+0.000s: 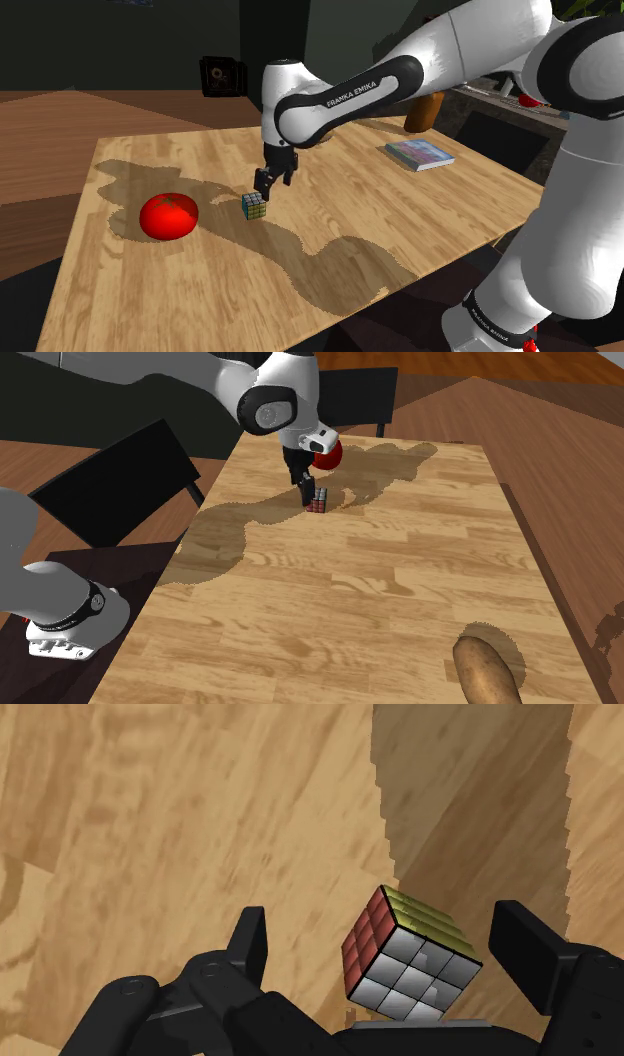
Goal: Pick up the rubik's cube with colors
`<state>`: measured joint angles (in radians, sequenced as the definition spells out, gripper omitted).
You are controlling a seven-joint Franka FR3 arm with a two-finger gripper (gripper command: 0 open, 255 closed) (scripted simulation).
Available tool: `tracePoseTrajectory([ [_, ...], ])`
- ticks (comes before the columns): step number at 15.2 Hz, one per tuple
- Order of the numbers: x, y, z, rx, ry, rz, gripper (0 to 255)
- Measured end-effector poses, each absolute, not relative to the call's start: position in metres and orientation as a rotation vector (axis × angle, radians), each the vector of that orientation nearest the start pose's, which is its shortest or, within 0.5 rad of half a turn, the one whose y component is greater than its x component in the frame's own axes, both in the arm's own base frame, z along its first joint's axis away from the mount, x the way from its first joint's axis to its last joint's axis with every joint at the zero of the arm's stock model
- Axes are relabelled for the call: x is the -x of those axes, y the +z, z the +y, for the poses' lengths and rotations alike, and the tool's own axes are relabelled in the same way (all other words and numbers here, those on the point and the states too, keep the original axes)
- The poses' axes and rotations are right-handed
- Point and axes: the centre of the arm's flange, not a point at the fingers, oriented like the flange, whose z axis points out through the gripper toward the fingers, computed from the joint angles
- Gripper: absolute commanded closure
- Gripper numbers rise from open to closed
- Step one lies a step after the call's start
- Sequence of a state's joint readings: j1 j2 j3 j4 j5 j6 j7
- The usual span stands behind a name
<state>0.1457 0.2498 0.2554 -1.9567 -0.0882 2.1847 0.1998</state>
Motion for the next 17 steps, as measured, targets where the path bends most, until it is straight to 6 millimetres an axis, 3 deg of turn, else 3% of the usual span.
tracePoseTrajectory([
  [4, -0.588, 0.327, 0.259, 3.116, 0.028, -0.398, 0],
  [12, -0.593, 0.284, 0.264, 3.114, 0.032, -0.400, 0],
  [13, -0.593, 0.282, 0.265, 3.114, 0.032, -0.400, 255],
  [17, -0.594, 0.282, 0.266, 3.113, 0.029, -0.401, 255],
])
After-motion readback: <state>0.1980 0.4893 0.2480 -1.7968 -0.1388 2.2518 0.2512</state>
